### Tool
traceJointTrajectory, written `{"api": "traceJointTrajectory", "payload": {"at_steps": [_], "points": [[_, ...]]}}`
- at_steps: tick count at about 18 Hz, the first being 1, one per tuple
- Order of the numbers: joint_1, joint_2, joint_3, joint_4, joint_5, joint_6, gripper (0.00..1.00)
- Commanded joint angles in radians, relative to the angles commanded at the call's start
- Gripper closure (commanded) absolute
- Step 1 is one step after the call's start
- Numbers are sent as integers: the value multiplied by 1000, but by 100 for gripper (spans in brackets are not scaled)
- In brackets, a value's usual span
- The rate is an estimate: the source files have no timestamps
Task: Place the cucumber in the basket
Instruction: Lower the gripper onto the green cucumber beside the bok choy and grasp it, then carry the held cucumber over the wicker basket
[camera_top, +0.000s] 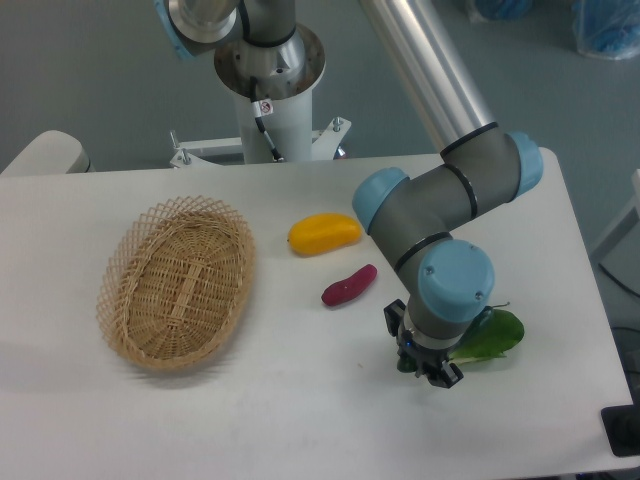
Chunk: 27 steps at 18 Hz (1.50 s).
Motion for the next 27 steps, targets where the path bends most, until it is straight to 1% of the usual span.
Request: {"api": "traceJointTrajectory", "payload": {"at_steps": [4,8,10,13,15,20,23,25,27], "points": [[-23,11,-21,0,-9,-3,72],[-52,34,-48,0,-11,-38,72],[-70,54,-78,0,-11,-40,72],[-109,112,-138,0,-23,-64,72],[-146,146,-179,0,-37,-84,72],[-238,251,-288,0,-64,-139,72],[-287,299,-357,2,-89,-265,71],[-323,308,-377,6,-95,-363,71],[-366,307,-382,43,-95,-490,71]]}}
